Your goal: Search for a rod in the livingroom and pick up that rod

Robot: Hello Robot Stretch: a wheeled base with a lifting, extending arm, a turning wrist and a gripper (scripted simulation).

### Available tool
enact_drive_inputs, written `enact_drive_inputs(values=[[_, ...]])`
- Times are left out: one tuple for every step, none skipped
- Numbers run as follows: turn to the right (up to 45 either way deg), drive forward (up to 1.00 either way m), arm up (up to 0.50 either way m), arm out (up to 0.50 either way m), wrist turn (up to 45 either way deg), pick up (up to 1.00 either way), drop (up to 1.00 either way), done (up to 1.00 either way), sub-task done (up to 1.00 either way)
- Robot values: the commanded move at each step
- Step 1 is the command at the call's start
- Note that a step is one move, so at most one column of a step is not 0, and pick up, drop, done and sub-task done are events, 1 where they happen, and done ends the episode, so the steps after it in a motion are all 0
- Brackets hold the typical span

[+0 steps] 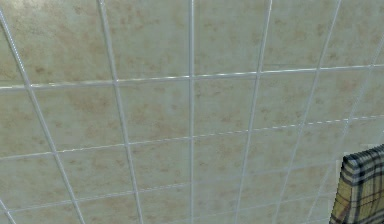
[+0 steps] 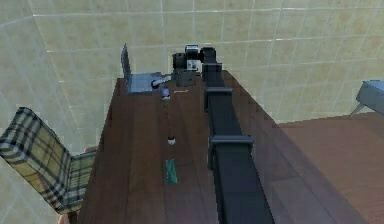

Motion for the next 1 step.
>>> enact_drive_inputs(values=[[0.0, 0.00, 0.04, 0.00, 0.0, 0.00, 0.00, 0.00, 0.00]])
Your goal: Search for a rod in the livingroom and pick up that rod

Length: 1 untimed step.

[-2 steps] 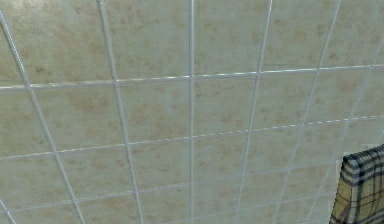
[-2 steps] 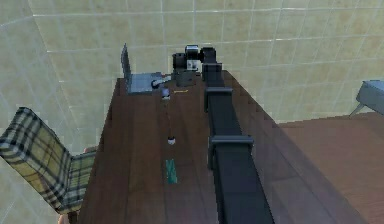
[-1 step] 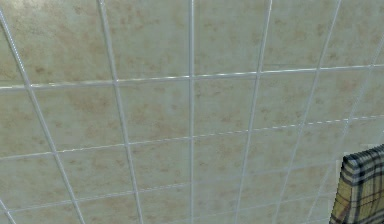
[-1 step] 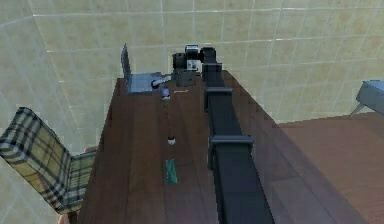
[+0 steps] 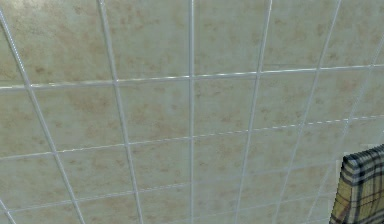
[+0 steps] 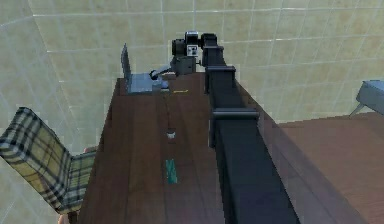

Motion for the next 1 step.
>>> enact_drive_inputs(values=[[0.0, 0.00, 0.00, 0.00, 0.0, 0.00, 0.00, 1.00, 0.00]])
